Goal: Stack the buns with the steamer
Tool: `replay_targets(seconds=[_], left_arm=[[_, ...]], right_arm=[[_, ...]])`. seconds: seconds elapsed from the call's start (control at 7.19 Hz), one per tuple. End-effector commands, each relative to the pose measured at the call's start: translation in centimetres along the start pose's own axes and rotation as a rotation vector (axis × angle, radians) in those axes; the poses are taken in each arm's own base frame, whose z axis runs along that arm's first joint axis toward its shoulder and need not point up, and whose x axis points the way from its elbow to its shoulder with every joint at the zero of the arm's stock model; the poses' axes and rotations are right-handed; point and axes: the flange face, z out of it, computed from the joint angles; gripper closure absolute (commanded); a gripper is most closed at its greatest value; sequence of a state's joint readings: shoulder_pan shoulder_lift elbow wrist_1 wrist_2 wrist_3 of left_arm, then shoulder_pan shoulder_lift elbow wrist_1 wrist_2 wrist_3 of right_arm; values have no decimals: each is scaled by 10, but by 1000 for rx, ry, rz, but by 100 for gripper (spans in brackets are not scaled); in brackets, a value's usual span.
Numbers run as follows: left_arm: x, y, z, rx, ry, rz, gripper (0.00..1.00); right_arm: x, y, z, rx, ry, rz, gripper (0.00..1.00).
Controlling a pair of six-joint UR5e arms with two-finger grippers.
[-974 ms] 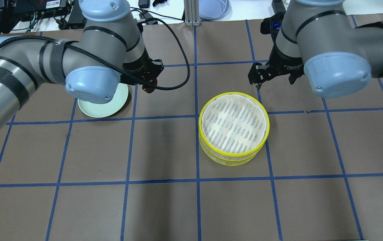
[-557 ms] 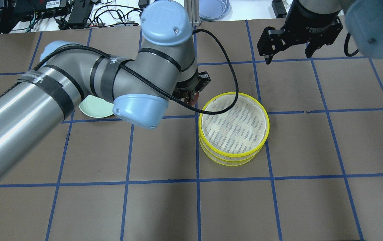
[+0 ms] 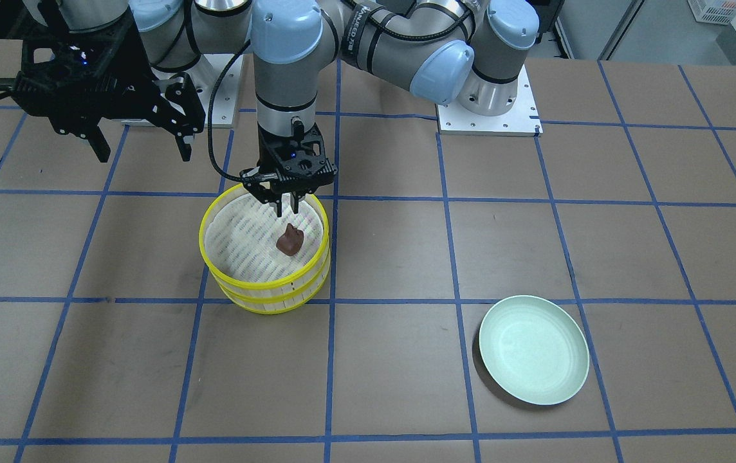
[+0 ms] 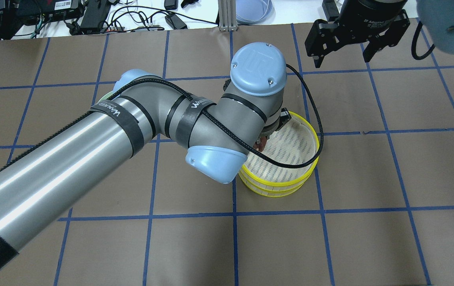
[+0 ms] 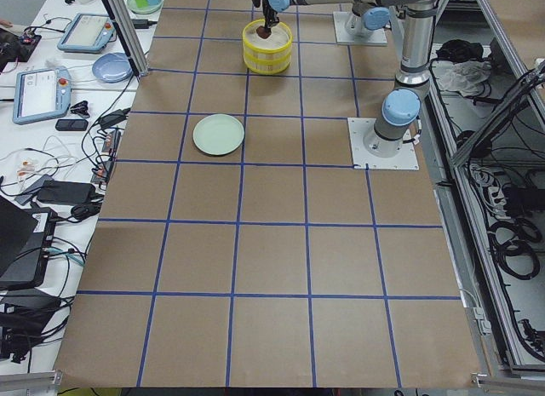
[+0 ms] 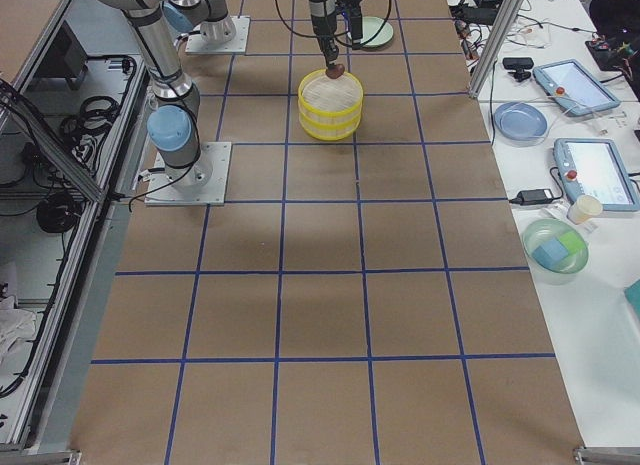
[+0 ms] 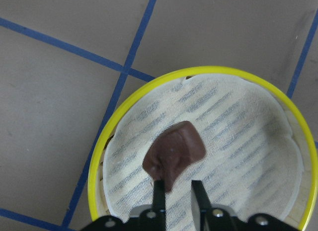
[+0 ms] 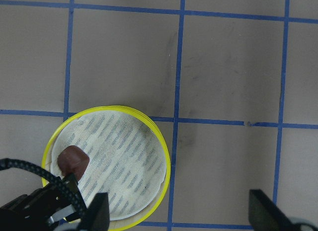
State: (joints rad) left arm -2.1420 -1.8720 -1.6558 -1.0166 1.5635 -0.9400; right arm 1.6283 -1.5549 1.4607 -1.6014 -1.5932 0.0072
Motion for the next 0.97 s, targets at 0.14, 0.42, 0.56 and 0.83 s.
replay_targets(seconds=[0.14, 0.42, 0.56, 0.83], left_arm=[[1, 0, 4, -34, 27, 92, 0], [-29, -52, -26, 21, 57, 180, 0], [-54, -86, -37, 45, 50, 261, 0], [-115, -147, -72, 68, 24, 294, 0]], right_arm=[[1, 0, 2, -2, 4, 20, 0], [1, 0, 2, -2, 2, 20, 0], [1, 0, 2, -3, 5, 20, 0], [2, 1, 1, -2, 13, 18, 0]])
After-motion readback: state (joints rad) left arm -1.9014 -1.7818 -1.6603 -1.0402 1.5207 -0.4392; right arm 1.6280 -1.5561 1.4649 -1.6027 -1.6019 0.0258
